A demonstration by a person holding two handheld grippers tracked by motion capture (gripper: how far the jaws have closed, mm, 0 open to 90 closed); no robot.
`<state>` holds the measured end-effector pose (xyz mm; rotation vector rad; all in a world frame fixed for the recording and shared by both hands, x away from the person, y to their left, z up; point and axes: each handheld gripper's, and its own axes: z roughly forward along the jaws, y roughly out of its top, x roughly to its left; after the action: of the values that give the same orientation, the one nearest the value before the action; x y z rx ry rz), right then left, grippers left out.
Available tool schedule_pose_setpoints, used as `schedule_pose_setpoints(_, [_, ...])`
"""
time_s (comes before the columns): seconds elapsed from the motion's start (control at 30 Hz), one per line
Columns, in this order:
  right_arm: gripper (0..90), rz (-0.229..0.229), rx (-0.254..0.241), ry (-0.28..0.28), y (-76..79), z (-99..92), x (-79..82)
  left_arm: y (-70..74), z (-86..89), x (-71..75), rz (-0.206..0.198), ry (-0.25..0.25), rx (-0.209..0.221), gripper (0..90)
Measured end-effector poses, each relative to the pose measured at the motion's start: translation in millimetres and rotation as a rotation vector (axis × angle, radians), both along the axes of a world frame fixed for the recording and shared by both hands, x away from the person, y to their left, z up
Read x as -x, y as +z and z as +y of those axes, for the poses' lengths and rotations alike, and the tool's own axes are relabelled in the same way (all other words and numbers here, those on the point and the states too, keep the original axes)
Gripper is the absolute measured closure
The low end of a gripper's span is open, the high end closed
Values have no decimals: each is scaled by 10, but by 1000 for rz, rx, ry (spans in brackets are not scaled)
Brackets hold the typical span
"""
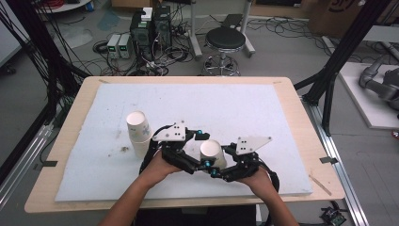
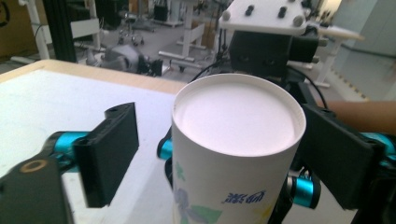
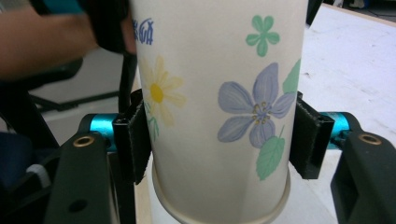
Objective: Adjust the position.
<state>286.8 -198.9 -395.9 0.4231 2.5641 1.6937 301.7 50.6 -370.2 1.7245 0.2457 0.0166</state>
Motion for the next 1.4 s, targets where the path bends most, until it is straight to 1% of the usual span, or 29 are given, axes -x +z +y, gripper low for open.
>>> schedule_pose_setpoints(0.03, [350,0,0,0,0,0,0,0,0,0,0,0,0,140])
schedule_pose_setpoints(0.07, [351,-14,39,-1,15,7,3,20,21,4,-2,-9,-21,140])
schedule_pose_setpoints(0.1, [351,-22,57,1,21,11,1,30,29,8,-3,-17,-35,140])
schedule_pose_setpoints(0.13, [351,-24,78,1,24,17,1,44,34,14,-10,-23,-59,140])
schedule_pose_setpoints(0.17, [351,-24,78,1,24,17,1,44,34,14,-10,-23,-59,140])
schedule_pose_setpoints(0.2, [350,-20,109,8,28,29,-8,63,44,11,-19,-29,-96,141])
schedule_pose_setpoints(0.23, [350,-18,119,12,34,33,-11,63,44,11,-19,-29,-96,141])
schedule_pose_setpoints(0.27, [350,-14,128,18,43,36,-14,75,53,9,-18,-29,-111,141])
schedule_pose_setpoints(0.3, [350,-14,128,18,43,36,-14,75,53,9,-18,-29,-111,141])
schedule_pose_setpoints(0.37, [350,-21,173,29,77,47,-25,90,69,5,-17,-39,-131,141])
schedule_pose_setpoints(0.4, [350,-19,184,30,89,50,-27,92,71,5,-18,-42,-138,141])
schedule_pose_setpoints(0.43, [350,-19,184,30,89,50,-27,92,71,5,-18,-42,-138,141])
schedule_pose_setpoints(0.47, [349,-24,224,39,116,52,-41,91,71,5,-17,-48,-151,141])
schedule_pose_setpoints(0.5, [349,-26,236,44,123,59,-45,88,67,4,-22,-56,-175,141])
schedule_pose_setpoints(0.6, [346,-42,320,52,158,87,-62,71,50,5,-24,-61,-214,143])
schedule_pose_setpoints(0.67, [346,-45,348,62,186,105,-73,59,37,4,-22,-63,-236,143])
schedule_pose_setpoints(0.7, [346,-48,367,67,209,118,-77,59,37,4,-22,-63,-236,143])
schedule_pose_setpoints(0.73, [346,-46,377,74,225,128,-83,51,24,4,-23,-70,-247,143])
schedule_pose_setpoints(0.8, [346,-42,394,83,250,142,-90,50,21,3,-26,-79,-256,145])
schedule_pose_setpoints(0.83, [346,-42,394,83,250,142,-90,50,21,3,-26,-79,-256,147])
schedule_pose_setpoints(0.9, [346,-36,418,93,270,158,-98,52,23,3,-20,-77,-251,148])
schedule_pose_setpoints(1.0, [345,-41,460,101,286,174,-98,52,22,-1,-16,-81,-254,150])
schedule_pose_setpoints(1.1, [345,-36,492,112,296,202,-106,58,8,-15,-19,-95,-280,156])
schedule_pose_setpoints(1.2, [344,-32,535,120,306,243,-109,55,-3,-17,-13,-108,-287,172])
schedule_pose_setpoints(1.27, [344,-33,561,129,311,271,-109,45,-10,-20,-14,-113,-305,176])
schedule_pose_setpoints(1.3, [344,-33,561,129,311,271,-109,45,-10,-20,-14,-113,-305,177])
schedule_pose_setpoints(1.37, [344,-37,595,140,316,304,-108,30,-22,-20,-5,-126,-320,186])
schedule_pose_setpoints(1.4, [342,-37,613,143,318,326,-107,20,-32,-20,-6,-139,-335,213])
